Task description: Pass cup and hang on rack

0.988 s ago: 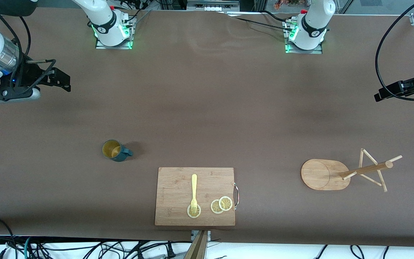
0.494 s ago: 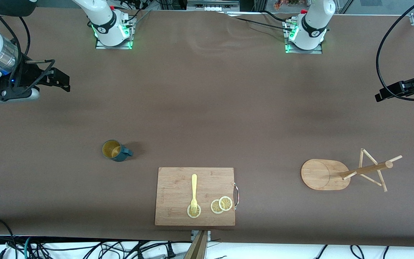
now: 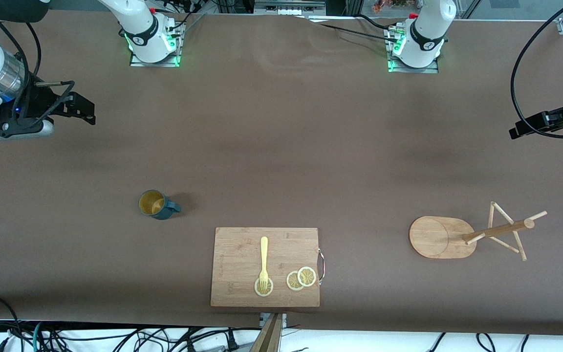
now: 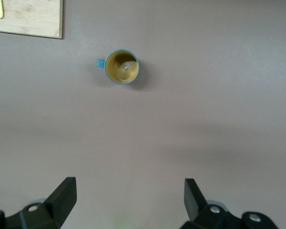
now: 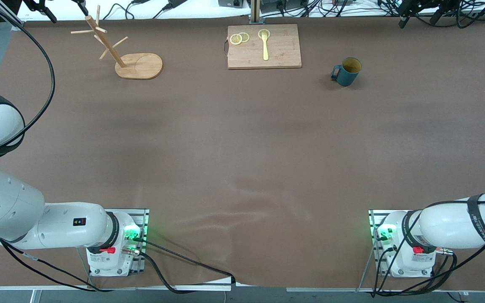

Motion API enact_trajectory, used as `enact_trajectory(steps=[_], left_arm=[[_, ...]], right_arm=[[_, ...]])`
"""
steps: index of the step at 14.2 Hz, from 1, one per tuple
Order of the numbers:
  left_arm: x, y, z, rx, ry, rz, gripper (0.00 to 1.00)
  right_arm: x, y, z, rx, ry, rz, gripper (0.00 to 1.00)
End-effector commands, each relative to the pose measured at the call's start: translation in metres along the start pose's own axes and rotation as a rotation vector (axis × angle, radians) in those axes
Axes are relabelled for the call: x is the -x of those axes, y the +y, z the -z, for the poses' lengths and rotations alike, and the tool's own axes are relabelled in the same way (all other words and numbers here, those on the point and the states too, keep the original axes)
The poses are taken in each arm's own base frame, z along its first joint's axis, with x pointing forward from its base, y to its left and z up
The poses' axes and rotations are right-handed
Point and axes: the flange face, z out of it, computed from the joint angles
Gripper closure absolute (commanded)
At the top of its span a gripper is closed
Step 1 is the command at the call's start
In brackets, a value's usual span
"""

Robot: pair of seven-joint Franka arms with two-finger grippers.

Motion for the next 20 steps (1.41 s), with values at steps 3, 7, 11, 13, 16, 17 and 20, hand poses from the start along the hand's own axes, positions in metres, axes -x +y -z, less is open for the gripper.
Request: enact_trajectory(steps=[3, 7, 11, 13, 16, 17, 20], left_arm=[[-0.003, -0.001, 0.007, 0.0, 0.013, 0.003, 0.0], [-0.003, -0.001, 0.007, 0.0, 0.013, 0.003, 0.0], [-0.002, 0.001, 0.007, 0.001, 0.013, 0.001, 0.0], [-0.002, 0.003, 0.007, 0.003, 0.012, 0.0, 0.0], [-0.001, 0.005, 0.011, 0.004, 0.021, -0.004, 0.0], [-0.002, 0.005, 0.013, 0.005, 0.027, -0.005, 0.0], [-0.002, 0.012, 0.014, 0.003, 0.03, -0.017, 0.0]], right_arm=[[-0.014, 0.0, -0.013, -0.021, -0.014, 0.007, 0.0], [-0.029, -0.002, -0.038, -0.095, -0.053, -0.007, 0.0], [-0.053, 0.003, -0.102, -0.08, -0.155, -0.013, 0.0], [-0.061, 0.01, -0.116, -0.073, -0.158, -0.018, 0.0], [-0.077, 0.019, -0.154, -0.054, -0.096, -0.018, 0.0], [-0.084, 0.021, -0.172, -0.043, -0.073, -0.018, 0.0], [-0.105, 0.022, -0.223, -0.038, -0.045, -0.014, 0.0]])
